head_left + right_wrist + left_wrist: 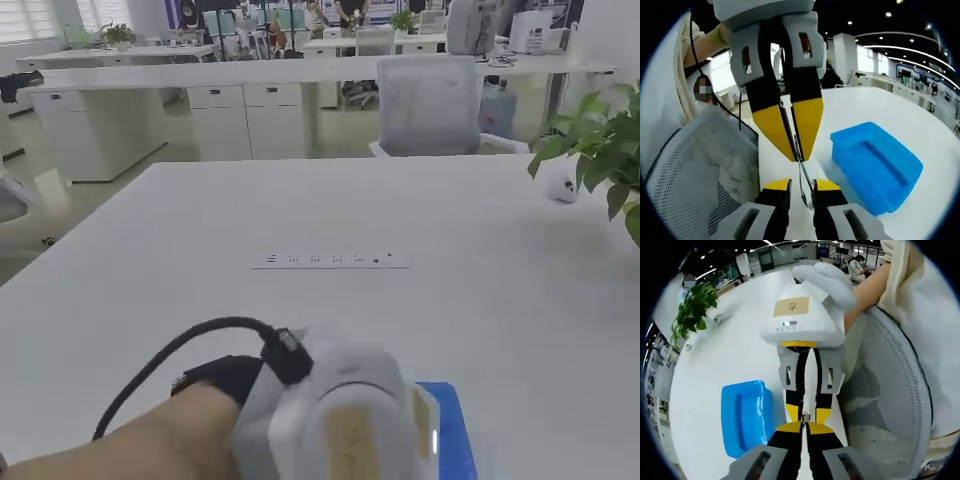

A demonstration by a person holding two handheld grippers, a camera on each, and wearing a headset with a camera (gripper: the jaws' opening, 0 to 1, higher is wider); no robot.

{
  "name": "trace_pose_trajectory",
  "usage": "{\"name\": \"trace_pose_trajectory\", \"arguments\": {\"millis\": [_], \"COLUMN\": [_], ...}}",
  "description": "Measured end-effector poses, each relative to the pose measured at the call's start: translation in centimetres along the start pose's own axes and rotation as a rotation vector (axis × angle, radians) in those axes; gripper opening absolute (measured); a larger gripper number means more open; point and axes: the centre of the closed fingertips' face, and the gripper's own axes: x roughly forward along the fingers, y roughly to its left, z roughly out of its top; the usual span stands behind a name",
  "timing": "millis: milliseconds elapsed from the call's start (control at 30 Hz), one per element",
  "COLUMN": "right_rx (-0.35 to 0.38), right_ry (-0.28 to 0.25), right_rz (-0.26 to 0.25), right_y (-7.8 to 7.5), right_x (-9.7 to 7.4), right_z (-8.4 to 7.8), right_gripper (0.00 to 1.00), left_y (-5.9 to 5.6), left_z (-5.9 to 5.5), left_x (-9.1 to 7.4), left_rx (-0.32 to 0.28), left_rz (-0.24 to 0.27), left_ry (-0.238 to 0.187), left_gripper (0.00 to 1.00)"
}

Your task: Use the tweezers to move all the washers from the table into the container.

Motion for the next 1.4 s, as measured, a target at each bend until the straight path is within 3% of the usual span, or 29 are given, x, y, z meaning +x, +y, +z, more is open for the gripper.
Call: {"name": "trace_pose_trajectory", "arguments": {"millis": [133, 233, 300, 367, 433, 567, 633, 700, 800, 833, 900, 1033, 1133, 1200, 1267, 1333, 1400], "right_rx": [-0.025, -0.03, -0.042, -0.013, 0.017, 0.121, 0.189, 0.227, 0.285, 0.301, 0.314, 0.359, 0.379, 0.394, 0.432, 0.485, 0.533], "right_ry": [0.002, 0.002, 0.003, 0.002, -0.001, -0.03, -0.046, -0.06, -0.086, -0.073, -0.094, -0.096, -0.096, -0.102, -0.136, -0.183, -0.241], "right_rz": [-0.005, -0.003, -0.004, -0.014, -0.015, -0.032, -0.04, -0.043, -0.037, -0.033, -0.031, -0.021, -0.024, -0.036, -0.048, -0.078, -0.113], "right_y": [-0.4, -0.4, -0.5, -0.9, -1.1, -1.8, -2.2, -2.5, -2.8, -2.7, -2.7, -2.4, -2.4, -2.6, -2.8, -3.5, -4.3], "right_x": [0.1, 0.2, 0.2, 0.1, 0.0, -0.2, -0.3, -0.4, -0.5, -0.5, -0.4, -0.5, -0.7, -1.3, -1.9, -2.8, -4.0], "right_z": [0.1, 0.0, -0.1, -0.1, -0.1, -0.1, -0.1, -0.2, -0.2, -0.5, -0.2, -0.4, -0.6, -0.6, -0.2, 0.5, 1.3], "right_gripper": [0.06, 0.04, 0.03, 0.03, 0.03, 0.03, 0.02, 0.02, 0.02, 0.02, 0.02, 0.03, 0.03, 0.03, 0.03, 0.03, 0.03], "left_y": [-0.6, -0.1, 1.2, 1.2, 1.5, 0.4, -0.6, -1.5, -2.1, -2.3, -2.4, -1.7, -0.8, -0.4, -0.3, 0.1, 0.1], "left_z": [0.5, 0.2, -0.1, -1.0, -1.8, -3.9, -5.2, -5.9, -6.5, -6.6, -6.7, -6.3, -5.9, -6.1, -6.5, -7.7, -7.7], "left_x": [0.4, 0.6, 0.6, 0.4, -0.3, -1.7, -2.1, -2.4, -2.8, -3.1, -3.4, -4.5, -5.8, -6.4, -6.4, -6.3, -6.3], "left_rx": [-0.103, -0.126, -0.193, -0.305, -0.41, -0.617, -0.71, -0.756, -0.799, -0.815, -0.851, -0.869, -0.9, -0.901, -0.906, -0.912, -0.912], "left_rz": [-0.053, -0.024, 0.071, 0.098, 0.165, 0.263, 0.308, 0.356, 0.425, 0.464, 0.527, 0.648, 0.72, 0.766, 0.783, 0.839, 0.84], "left_ry": [-0.057, -0.083, -0.121, -0.164, -0.248, -0.401, -0.451, -0.496, -0.548, -0.568, -0.604, -0.67, -0.787, -0.826, -0.807, -0.739, -0.749], "left_gripper": [0.0, 0.0, 0.11, 0.23, 0.28, 0.47, 0.54, 0.58, 0.63, 0.66, 0.72, 0.91, 0.95, 0.95, 0.94, 0.92, 0.92]}}
